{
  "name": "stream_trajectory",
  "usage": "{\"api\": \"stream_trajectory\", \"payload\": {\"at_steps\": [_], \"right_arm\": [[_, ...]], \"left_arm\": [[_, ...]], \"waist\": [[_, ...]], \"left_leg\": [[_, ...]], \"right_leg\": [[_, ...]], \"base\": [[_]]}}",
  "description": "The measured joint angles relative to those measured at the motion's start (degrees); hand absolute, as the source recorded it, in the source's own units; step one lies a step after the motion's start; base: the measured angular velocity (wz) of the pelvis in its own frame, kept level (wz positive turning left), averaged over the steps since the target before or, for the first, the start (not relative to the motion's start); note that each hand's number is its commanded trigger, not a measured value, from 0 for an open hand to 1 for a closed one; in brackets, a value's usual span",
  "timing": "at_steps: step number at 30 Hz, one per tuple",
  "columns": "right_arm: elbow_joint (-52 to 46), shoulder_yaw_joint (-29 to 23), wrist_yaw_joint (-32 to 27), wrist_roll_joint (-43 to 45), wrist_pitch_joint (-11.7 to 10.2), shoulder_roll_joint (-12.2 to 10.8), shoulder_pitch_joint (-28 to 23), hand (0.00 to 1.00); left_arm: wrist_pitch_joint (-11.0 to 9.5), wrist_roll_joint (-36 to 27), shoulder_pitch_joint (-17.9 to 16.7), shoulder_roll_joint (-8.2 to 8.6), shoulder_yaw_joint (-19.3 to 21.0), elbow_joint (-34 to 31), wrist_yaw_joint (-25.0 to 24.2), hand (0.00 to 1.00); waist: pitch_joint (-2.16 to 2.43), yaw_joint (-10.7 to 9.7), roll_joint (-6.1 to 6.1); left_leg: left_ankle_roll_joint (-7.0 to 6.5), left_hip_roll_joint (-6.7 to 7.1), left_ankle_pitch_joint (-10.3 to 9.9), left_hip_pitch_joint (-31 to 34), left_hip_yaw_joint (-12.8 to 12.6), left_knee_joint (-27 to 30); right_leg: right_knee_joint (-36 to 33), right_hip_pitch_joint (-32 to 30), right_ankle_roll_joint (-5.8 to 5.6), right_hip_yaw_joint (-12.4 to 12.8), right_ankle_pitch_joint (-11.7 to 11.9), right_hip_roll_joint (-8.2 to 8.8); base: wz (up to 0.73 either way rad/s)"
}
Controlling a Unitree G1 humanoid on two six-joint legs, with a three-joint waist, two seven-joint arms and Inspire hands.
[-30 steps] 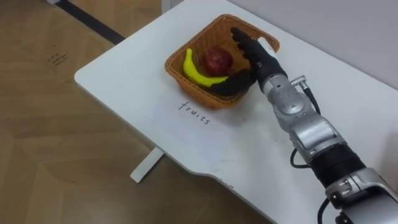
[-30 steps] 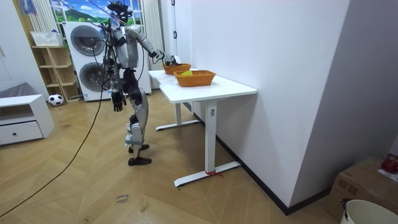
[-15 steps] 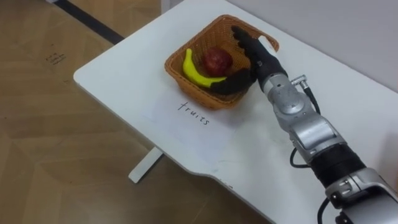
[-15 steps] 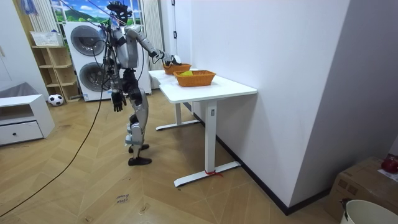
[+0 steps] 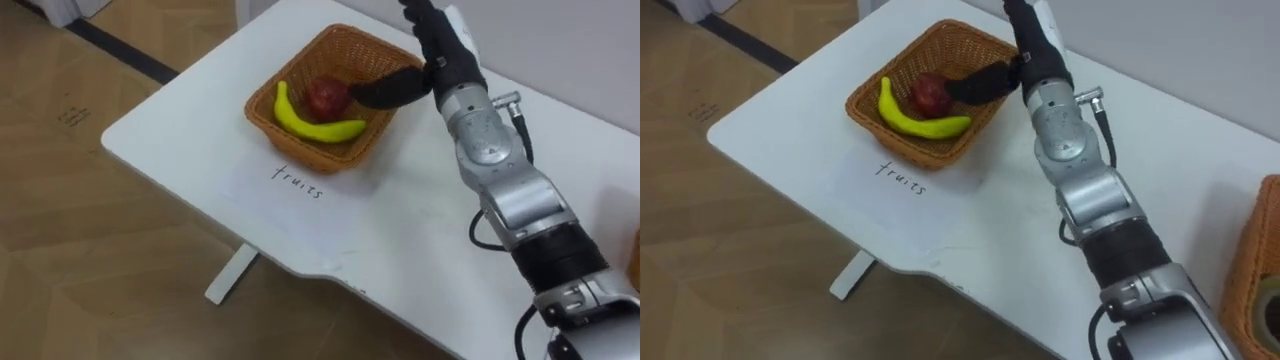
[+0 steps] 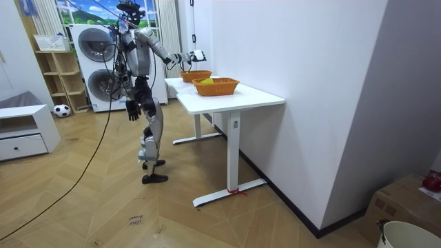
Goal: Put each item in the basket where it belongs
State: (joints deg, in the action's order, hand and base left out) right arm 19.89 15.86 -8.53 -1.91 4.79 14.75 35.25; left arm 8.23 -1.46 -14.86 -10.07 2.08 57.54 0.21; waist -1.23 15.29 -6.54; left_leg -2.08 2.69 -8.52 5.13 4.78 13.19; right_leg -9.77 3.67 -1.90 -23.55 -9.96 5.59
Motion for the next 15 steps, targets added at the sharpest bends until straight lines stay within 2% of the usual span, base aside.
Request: {"api": "stream_trajectory", "payload": {"at_steps": [2,4,5,9,12,15], "right_arm": [[-0.9,-0.7,0.0,0.0,-0.3,0.7,0.0,0.0],[-1.1,-1.7,-0.1,0.1,-0.5,1.4,0.0,0.0],[-1.4,-2.3,-0.1,0.1,-0.6,1.9,-0.1,0.0],[-4.8,-5.1,-0.9,-0.1,-0.7,3.1,-1.4,0.0],[-5.1,-7.0,-2.1,0.4,-1.6,3.5,-1.8,0.0],[-7.8,-9.0,-2.2,0.1,-1.6,5.7,-3.1,0.0]], "left_arm": [[0.0,0.0,0.7,-0.16,0.0,0.0,-0.7,0.0],[-0.2,0.0,1.6,-0.12,0.0,0.0,-0.8,0.0],[-0.4,0.2,2.0,-0.12,0.0,0.0,-0.8,0.0],[-0.8,2.2,1.6,-0.11,0.1,-0.2,-0.7,0.0],[-0.8,2.2,1.6,-0.09,0.0,0.1,0.5,0.0],[-0.9,2.2,1.8,-0.15,0.1,1.1,1.6,0.0]], "waist": [[0.1,-0.9,0.16],[0.55,-1.4,0.44],[0.64,-1.9,0.56],[0.92,-3.4,0.95],[0.95,-5.5,0.95],[0.96,-7.5,0.99]], "left_leg": [[-0.03,-0.04,0.0,-0.6,-0.4,0.0],[-0.04,-0.13,0.0,-1.5,-1.5,-0.6],[-0.05,-0.23,0.0,-1.8,-2.1,-0.7],[-0.08,-0.58,0.0,-3.0,-4.0,-1.8],[-0.1,-0.75,0.0,-3.7,-4.7,-2.0],[-0.13,-0.92,0.0,-3.7,-4.9,-2.4]], "right_leg": [[-0.1,0.3,0.01,0.4,0.0,0.02],[-0.1,0.3,0.01,1.6,0.0,0.01],[-0.2,0.3,0.01,2.2,0.0,0.06],[-0.3,0.2,-0.07,3.7,0.2,0.07],[-0.3,0.4,-0.07,4.8,0.2,-0.03],[-0.3,0.1,0.0,4.9,0.2,-0.17]], "base": [[-0.14],[-0.27],[-0.23],[-0.24],[-0.16],[-0.07]]}}
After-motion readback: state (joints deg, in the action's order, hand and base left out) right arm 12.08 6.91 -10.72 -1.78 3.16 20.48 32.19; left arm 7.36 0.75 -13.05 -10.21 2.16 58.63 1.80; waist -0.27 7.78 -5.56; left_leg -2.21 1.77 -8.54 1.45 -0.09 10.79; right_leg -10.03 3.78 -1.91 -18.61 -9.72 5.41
